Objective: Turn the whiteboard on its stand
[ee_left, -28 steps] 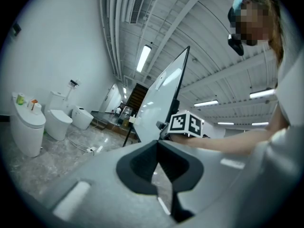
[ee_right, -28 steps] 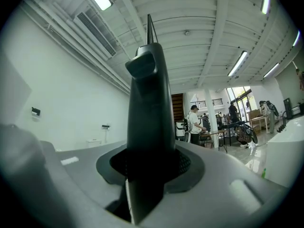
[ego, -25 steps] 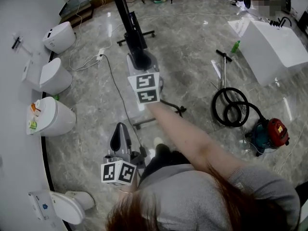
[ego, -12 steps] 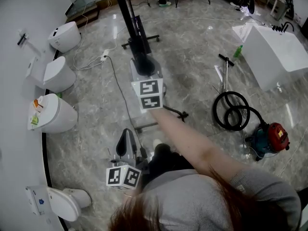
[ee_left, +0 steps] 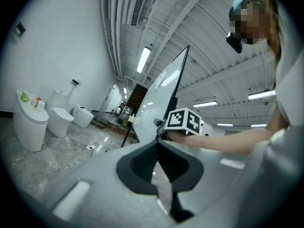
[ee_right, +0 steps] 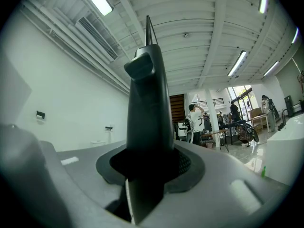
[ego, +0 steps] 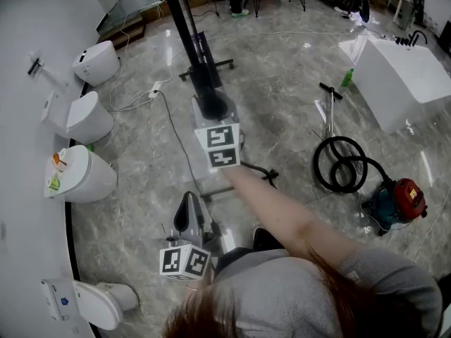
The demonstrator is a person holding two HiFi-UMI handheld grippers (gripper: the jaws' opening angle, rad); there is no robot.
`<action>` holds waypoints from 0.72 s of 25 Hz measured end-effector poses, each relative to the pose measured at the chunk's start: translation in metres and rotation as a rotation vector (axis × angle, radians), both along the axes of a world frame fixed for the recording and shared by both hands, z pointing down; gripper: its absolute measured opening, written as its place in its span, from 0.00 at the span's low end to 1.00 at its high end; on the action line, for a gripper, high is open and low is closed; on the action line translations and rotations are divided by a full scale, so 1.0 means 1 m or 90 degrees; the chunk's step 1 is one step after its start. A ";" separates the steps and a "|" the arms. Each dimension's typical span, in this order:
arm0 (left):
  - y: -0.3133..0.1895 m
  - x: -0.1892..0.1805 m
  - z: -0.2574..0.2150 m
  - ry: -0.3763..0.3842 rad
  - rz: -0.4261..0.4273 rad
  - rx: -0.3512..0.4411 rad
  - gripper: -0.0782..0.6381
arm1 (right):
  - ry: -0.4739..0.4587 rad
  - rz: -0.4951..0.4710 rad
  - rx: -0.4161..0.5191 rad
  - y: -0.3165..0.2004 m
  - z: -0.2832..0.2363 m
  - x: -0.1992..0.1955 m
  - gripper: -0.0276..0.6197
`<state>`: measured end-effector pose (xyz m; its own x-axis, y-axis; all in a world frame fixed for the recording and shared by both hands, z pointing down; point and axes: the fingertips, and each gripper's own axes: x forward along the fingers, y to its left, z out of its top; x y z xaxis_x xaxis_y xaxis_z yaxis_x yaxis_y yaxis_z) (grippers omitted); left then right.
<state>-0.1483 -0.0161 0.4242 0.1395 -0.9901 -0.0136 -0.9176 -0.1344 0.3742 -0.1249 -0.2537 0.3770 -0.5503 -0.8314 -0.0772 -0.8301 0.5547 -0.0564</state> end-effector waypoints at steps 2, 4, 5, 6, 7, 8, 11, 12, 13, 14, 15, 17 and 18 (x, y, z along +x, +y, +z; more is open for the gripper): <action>0.003 0.002 0.002 0.002 0.005 -0.002 0.10 | -0.001 -0.002 0.000 0.002 -0.001 0.000 0.27; 0.010 0.003 0.004 0.003 0.009 -0.005 0.10 | 0.002 0.001 0.000 0.005 0.000 0.002 0.27; 0.013 0.003 0.005 0.003 0.010 -0.007 0.10 | 0.003 0.003 0.001 0.007 0.001 0.004 0.27; 0.016 0.002 0.005 0.002 0.009 -0.008 0.10 | 0.004 0.004 0.001 0.009 0.002 0.006 0.27; 0.019 0.000 0.006 0.001 0.008 -0.010 0.10 | 0.004 0.004 0.002 0.011 0.002 0.007 0.27; 0.022 -0.002 0.007 0.001 0.007 -0.011 0.10 | 0.003 0.004 0.003 0.013 0.001 0.007 0.27; 0.030 -0.002 0.010 0.003 0.011 -0.017 0.10 | 0.005 0.009 0.008 0.019 0.000 0.008 0.27; 0.032 -0.001 0.010 0.002 0.014 -0.018 0.10 | 0.006 0.011 0.009 0.022 0.000 0.009 0.27; 0.034 0.000 0.009 0.001 0.016 -0.017 0.10 | 0.007 0.011 0.009 0.024 0.000 0.010 0.27; 0.037 0.001 0.008 -0.001 0.018 -0.015 0.10 | 0.008 0.011 0.008 0.026 0.001 0.010 0.27; 0.039 0.002 0.006 -0.002 0.018 -0.013 0.10 | 0.007 0.009 0.008 0.029 0.001 0.011 0.27; 0.043 0.005 0.006 -0.003 0.021 -0.014 0.10 | 0.005 0.005 0.006 0.033 0.001 0.013 0.27; 0.045 0.007 0.007 -0.002 0.024 -0.016 0.10 | 0.004 0.003 0.006 0.035 0.000 0.015 0.27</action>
<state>-0.1418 0.0292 0.4314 0.1766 -0.9842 0.0117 -0.9131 -0.1594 0.3752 -0.1103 -0.2188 0.3774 -0.5465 -0.8335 -0.0812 -0.8334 0.5508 -0.0457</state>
